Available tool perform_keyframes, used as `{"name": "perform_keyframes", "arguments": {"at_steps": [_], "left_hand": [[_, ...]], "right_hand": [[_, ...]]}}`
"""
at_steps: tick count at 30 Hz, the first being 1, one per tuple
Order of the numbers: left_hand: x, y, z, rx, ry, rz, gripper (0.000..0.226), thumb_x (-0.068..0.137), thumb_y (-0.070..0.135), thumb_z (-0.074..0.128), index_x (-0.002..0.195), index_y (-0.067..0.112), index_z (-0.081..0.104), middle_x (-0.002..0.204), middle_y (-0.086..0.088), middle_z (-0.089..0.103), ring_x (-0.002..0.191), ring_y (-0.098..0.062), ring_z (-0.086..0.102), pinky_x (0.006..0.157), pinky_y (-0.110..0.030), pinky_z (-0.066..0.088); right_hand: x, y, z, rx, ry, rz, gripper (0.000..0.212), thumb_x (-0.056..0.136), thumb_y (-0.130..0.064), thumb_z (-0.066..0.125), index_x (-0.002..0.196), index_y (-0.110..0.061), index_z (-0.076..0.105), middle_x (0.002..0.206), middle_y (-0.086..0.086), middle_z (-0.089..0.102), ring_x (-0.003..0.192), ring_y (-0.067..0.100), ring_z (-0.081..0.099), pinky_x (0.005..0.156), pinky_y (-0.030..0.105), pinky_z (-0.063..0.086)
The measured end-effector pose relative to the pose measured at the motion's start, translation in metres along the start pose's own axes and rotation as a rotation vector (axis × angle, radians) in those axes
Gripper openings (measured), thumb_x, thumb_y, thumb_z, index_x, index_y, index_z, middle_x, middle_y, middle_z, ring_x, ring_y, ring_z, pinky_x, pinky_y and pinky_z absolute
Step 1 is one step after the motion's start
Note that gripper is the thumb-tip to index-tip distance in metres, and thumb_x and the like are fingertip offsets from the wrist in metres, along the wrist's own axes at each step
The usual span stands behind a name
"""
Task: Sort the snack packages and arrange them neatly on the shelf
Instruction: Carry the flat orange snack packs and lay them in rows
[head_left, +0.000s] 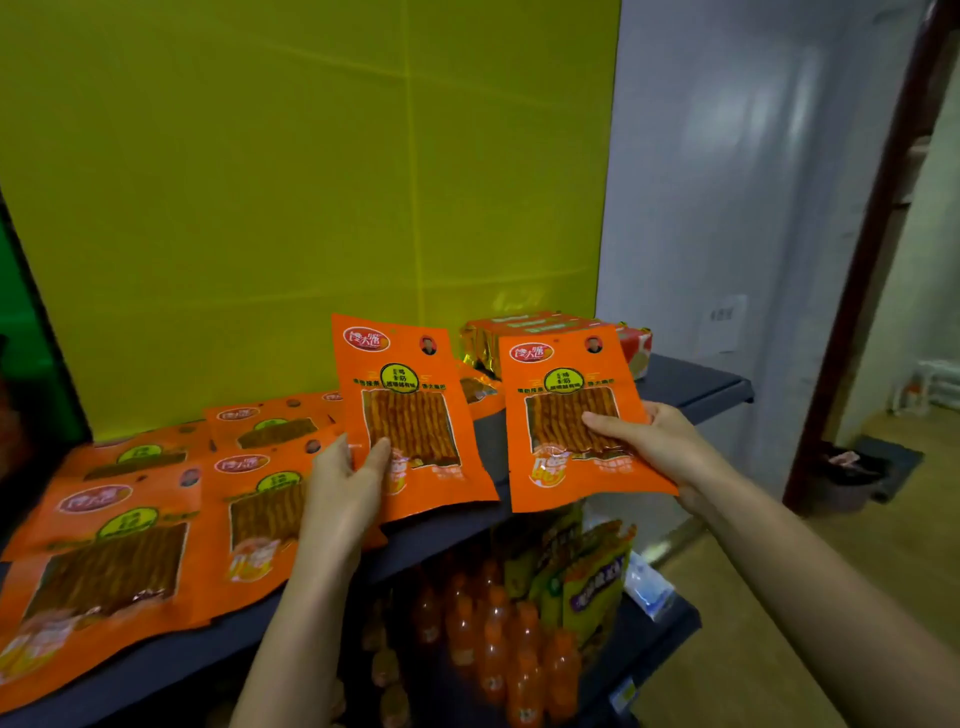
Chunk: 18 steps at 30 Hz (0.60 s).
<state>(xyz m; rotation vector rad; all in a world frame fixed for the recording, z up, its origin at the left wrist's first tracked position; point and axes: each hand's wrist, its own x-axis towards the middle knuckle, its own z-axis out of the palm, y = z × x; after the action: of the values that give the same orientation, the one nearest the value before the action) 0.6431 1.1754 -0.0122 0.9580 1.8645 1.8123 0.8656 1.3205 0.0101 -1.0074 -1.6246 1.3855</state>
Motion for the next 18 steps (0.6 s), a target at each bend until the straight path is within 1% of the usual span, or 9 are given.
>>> {"name": "perform_keyframes", "arguments": {"at_steps": [2,4,5,8,11,13,15,16,18], "left_hand": [[0.01,-0.009,0.003,0.089,0.049,0.007,0.029,0.085,0.041,0.056,0.102,0.019,0.062,0.103,-0.008,0.07,0.093,-0.027,0.067,0.088,-0.047,0.052],[0.014,-0.012,0.009,0.17,0.085,0.011,0.013,0.088,0.035,0.056,0.091,0.024,0.062,0.099,-0.007,0.07,0.092,-0.028,0.067,0.088,-0.052,0.051],[0.013,-0.01,0.011,0.192,0.088,0.014,0.007,0.091,0.027,0.055,0.087,0.025,0.06,0.096,-0.007,0.07,0.091,-0.027,0.067,0.088,-0.052,0.052],[0.011,-0.004,0.023,0.246,0.133,0.021,0.012,0.094,0.017,0.053,0.087,0.026,0.058,0.093,-0.003,0.068,0.092,-0.025,0.065,0.089,-0.045,0.051],[0.014,-0.004,0.034,0.346,0.212,0.02,0.018,0.092,0.014,0.055,0.079,0.027,0.055,0.084,0.005,0.064,0.092,-0.025,0.063,0.085,-0.037,0.049],[0.016,-0.003,0.04,0.43,0.257,0.022,0.008,0.091,0.013,0.055,0.092,0.02,0.06,0.096,-0.004,0.066,0.099,-0.03,0.061,0.088,-0.038,0.046],[0.018,-0.002,0.047,0.565,0.306,0.006,0.023,0.091,0.016,0.055,0.113,0.007,0.058,0.114,-0.014,0.064,0.108,-0.034,0.057,0.092,-0.04,0.044],[0.019,-0.001,0.05,0.632,0.32,-0.023,0.029,0.092,0.018,0.054,0.117,0.004,0.054,0.118,-0.018,0.062,0.111,-0.037,0.055,0.092,-0.041,0.043],[0.018,0.001,0.058,0.769,0.318,-0.07,0.024,0.093,0.023,0.053,0.108,0.005,0.048,0.114,-0.022,0.06,0.108,-0.041,0.055,0.083,-0.039,0.041]], "right_hand": [[0.019,0.001,0.0,0.004,-0.045,-0.002,0.015,0.081,-0.025,0.071,0.095,-0.021,0.066,0.082,-0.002,0.072,0.055,0.004,0.069,0.049,0.015,0.052],[0.039,0.004,0.002,-0.006,-0.101,0.004,0.018,0.081,-0.025,0.071,0.098,-0.021,0.066,0.084,-0.003,0.073,0.058,0.005,0.07,0.05,0.016,0.052],[0.046,0.006,0.003,-0.014,-0.121,0.003,0.021,0.081,-0.025,0.072,0.1,-0.02,0.067,0.085,-0.002,0.073,0.06,0.006,0.071,0.052,0.017,0.053],[0.069,0.011,0.008,-0.029,-0.201,0.01,0.027,0.081,-0.026,0.071,0.106,-0.019,0.066,0.093,0.001,0.073,0.075,0.013,0.071,0.062,0.023,0.054],[0.087,0.013,0.01,-0.042,-0.28,0.005,0.023,0.083,-0.025,0.07,0.105,-0.021,0.065,0.092,-0.002,0.072,0.078,0.011,0.069,0.058,0.02,0.052],[0.097,0.014,0.011,-0.04,-0.328,0.004,0.024,0.083,-0.024,0.07,0.106,-0.02,0.065,0.094,-0.001,0.072,0.08,0.011,0.069,0.058,0.02,0.051],[0.105,0.016,0.012,-0.056,-0.375,0.002,0.025,0.083,-0.023,0.07,0.107,-0.018,0.065,0.096,0.001,0.072,0.083,0.012,0.069,0.06,0.021,0.051],[0.109,0.018,0.014,-0.066,-0.395,-0.002,0.025,0.083,-0.023,0.07,0.107,-0.017,0.065,0.097,0.001,0.072,0.084,0.013,0.069,0.061,0.021,0.051],[0.117,0.021,0.016,-0.086,-0.428,-0.011,0.026,0.083,-0.023,0.07,0.107,-0.015,0.066,0.098,0.002,0.072,0.086,0.015,0.069,0.065,0.023,0.052]]}}
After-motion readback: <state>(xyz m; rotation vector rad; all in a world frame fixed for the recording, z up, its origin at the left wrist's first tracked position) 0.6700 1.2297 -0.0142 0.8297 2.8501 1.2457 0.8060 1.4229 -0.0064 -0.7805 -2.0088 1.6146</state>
